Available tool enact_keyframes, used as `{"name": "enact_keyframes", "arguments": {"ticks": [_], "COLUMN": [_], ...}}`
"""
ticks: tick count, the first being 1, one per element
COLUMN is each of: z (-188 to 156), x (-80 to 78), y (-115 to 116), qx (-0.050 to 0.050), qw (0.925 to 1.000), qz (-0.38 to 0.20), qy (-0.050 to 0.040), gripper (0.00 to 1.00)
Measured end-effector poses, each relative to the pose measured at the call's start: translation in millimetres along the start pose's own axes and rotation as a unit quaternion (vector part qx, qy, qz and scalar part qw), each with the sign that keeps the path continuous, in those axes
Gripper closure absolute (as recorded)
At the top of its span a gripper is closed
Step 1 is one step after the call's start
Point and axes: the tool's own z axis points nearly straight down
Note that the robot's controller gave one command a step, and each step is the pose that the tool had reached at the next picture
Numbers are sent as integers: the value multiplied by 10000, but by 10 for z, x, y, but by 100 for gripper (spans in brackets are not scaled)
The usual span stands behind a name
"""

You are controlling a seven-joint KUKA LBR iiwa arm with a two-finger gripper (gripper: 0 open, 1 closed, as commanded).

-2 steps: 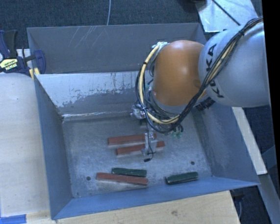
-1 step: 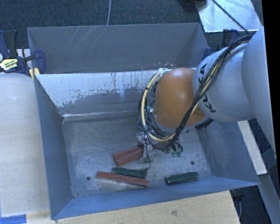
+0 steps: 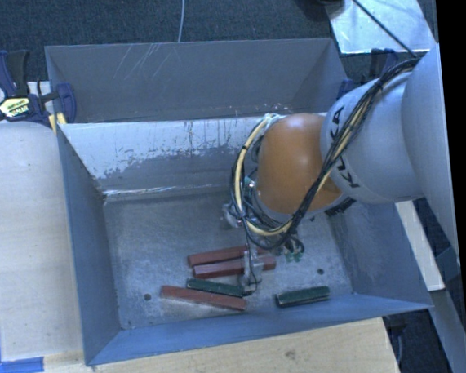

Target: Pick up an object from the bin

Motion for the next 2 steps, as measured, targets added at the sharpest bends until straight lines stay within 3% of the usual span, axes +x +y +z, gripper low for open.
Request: {"name": "enact_keyframes", "arguments": {"ticks": [1, 2], "z": [-3, -3], "x": [-3, -3], "y": [0, 0], "qx": [-1, -1], "qw": [10000, 10000], "qz": [4, 3], "qy": [-4, -4], "gripper": [100, 100]}}
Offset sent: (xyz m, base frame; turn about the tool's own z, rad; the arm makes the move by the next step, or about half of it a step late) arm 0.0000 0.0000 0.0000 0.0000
